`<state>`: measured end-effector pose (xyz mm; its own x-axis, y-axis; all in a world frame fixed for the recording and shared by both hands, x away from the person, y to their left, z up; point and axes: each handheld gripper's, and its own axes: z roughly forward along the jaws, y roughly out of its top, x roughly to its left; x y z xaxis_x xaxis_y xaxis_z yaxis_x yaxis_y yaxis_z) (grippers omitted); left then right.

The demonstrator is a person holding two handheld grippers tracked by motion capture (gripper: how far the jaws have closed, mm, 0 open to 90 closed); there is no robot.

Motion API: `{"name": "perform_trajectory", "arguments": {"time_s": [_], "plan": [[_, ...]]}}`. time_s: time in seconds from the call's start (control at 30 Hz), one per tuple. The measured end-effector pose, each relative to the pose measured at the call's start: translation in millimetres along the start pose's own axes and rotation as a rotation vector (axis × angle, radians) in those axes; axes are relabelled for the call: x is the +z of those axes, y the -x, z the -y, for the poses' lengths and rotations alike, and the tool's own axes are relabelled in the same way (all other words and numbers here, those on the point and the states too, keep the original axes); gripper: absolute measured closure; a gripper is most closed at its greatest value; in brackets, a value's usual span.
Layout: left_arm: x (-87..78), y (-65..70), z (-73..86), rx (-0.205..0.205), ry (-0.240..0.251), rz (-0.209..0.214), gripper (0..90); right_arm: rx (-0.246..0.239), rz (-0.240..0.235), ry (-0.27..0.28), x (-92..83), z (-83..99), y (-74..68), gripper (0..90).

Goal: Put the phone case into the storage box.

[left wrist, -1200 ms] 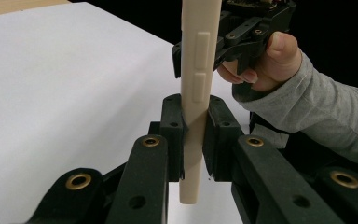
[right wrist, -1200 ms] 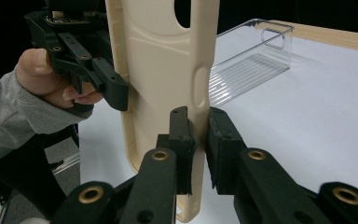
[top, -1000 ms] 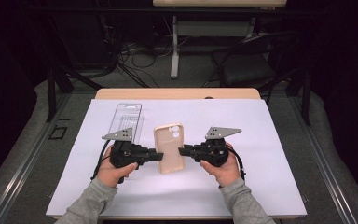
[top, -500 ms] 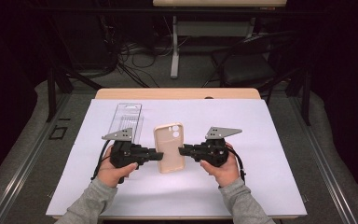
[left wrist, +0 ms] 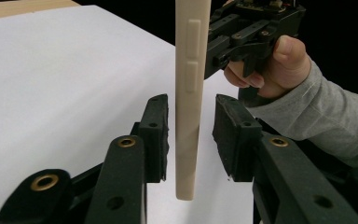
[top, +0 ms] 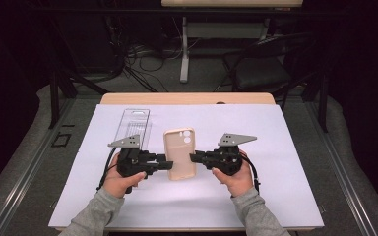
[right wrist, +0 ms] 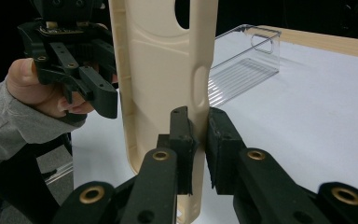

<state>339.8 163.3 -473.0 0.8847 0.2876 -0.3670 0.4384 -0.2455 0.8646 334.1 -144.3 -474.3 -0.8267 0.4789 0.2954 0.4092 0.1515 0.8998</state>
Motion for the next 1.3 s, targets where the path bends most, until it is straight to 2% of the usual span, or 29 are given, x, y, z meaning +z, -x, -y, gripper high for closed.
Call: {"name": "perform_trajectory", "arguments": {"time_s": [0.2, 0.37, 0.57, 0.8, 0.93, 1.2, 1.3], "plan": [[-2.4, -0.9, -0.4, 0.004, 0.007, -0.04, 58.5, 0.004, 0.032, 0.006, -1.5, 0.4, 1.7, 81.9], [-3.8, -0.4, -0.6, 0.006, 0.017, -0.09, 51.8, 0.006, 0.067, 0.017, -2.7, 0.7, 2.3, 82.0], [-5.0, 0.7, -1.5, 0.034, 0.021, -0.161, 43.0, 0.011, 0.107, 0.02, -3.4, 1.3, 2.6, 81.9], [-2.9, 3.9, -1.7, 0.089, 0.0, -0.263, 33.0, 0.03, 0.13, 0.023, -3.3, 2.8, 4.8, 81.9], [-1.9, 6.2, -2.3, 0.108, -0.003, -0.307, 26.8, 0.035, 0.14, 0.024, -3.7, 3.2, 5.5, 81.8], [0.9, 6.8, -2.6, 0.114, -0.034, -0.383, 13.2, 0.038, 0.177, 0.029, -4.9, 3.9, 6.8, 81.8], [2.1, 5.9, -2.4, 0.106, -0.046, -0.39, 8.9, 0.036, 0.191, 0.034, -5.2, 3.9, 6.3, 81.8]]}}
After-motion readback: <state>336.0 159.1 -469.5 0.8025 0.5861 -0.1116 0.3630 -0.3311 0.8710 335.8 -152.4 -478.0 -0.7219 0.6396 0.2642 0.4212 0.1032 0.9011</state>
